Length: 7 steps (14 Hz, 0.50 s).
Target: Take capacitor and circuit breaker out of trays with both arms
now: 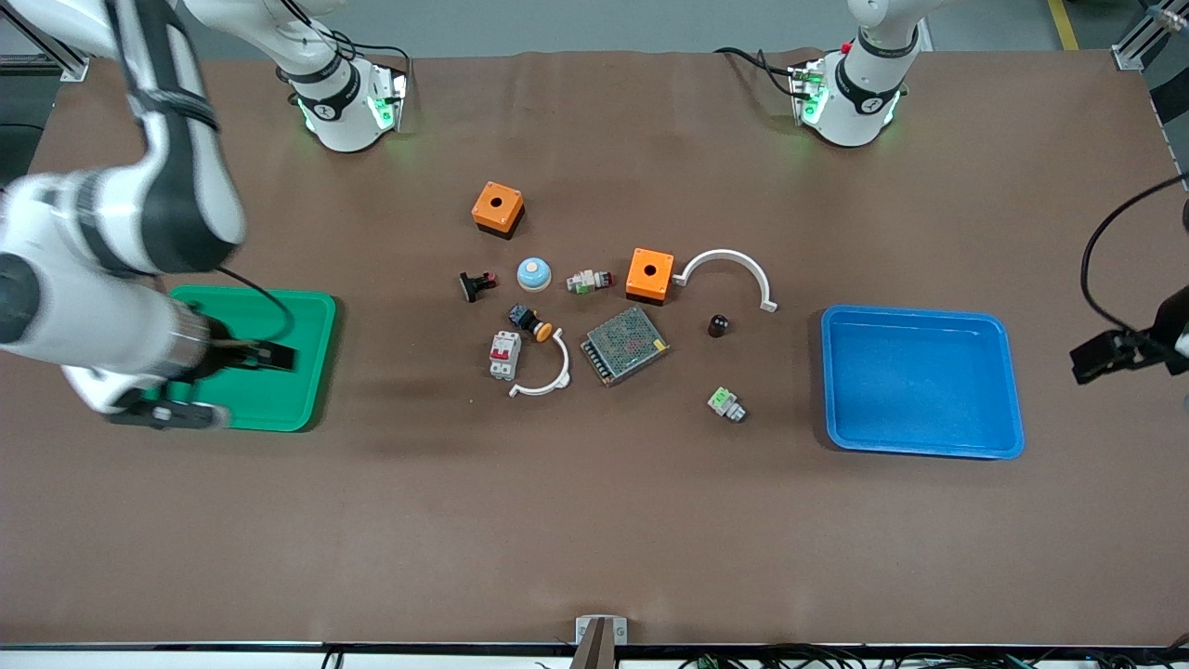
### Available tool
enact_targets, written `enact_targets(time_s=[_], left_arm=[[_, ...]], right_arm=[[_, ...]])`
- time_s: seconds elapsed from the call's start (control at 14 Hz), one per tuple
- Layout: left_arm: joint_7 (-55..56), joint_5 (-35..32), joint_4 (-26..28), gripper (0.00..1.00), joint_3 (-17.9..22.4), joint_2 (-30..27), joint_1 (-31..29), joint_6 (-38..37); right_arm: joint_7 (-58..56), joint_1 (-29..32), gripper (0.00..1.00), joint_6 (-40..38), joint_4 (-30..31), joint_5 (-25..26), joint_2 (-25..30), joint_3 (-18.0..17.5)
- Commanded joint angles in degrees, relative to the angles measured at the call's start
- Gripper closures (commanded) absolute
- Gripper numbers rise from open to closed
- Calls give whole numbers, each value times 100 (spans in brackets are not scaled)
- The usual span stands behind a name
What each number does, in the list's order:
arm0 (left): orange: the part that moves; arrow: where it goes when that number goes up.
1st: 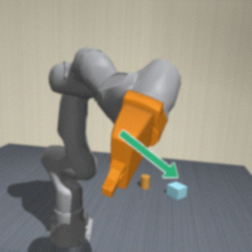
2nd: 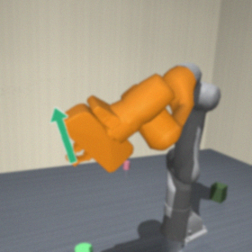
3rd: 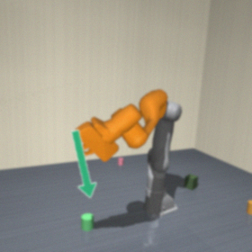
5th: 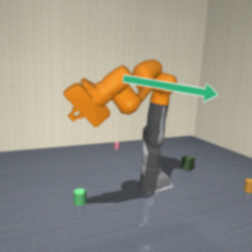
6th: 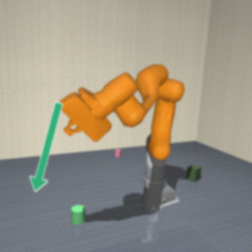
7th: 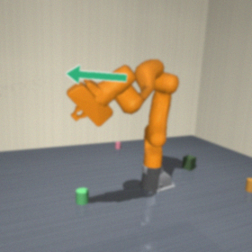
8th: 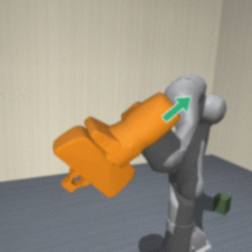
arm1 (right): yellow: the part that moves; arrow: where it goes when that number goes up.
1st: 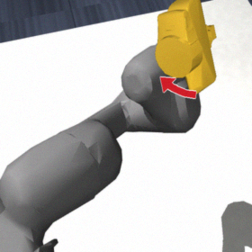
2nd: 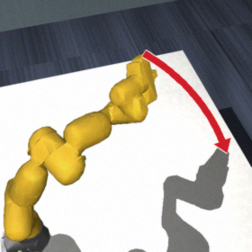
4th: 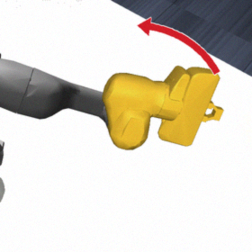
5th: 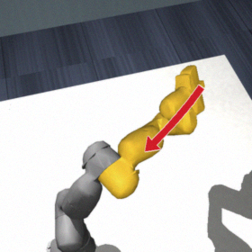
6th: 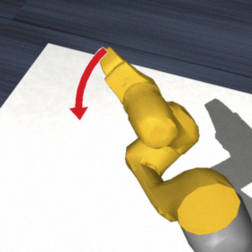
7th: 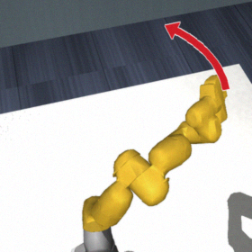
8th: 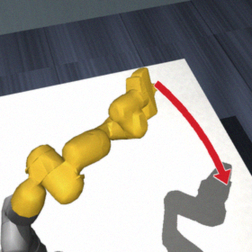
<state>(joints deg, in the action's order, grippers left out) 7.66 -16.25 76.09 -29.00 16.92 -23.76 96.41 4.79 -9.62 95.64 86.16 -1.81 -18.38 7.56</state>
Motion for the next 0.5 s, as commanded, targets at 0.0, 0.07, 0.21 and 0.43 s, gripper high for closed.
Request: enact_targets(time_s=[0.0, 0.07, 0.21, 0.43], left_arm=[[-264, 541, 230, 0, 218, -731, 151, -359], [-291, 797, 431, 0, 681, -995, 579, -464], [-300, 1228, 941, 0, 1893, -1610, 1659, -719], [-414, 1423, 1381, 0, 2478, -2165, 2191, -1053]], right_arm=[[-503, 433, 0, -378, 129, 180, 352, -96], [-679, 565, 0, -501, 7, 172, 362, -105], [-733, 681, 0, -852, -554, 163, 292, -114], [-698, 707, 0, -942, -846, 181, 239, -105]])
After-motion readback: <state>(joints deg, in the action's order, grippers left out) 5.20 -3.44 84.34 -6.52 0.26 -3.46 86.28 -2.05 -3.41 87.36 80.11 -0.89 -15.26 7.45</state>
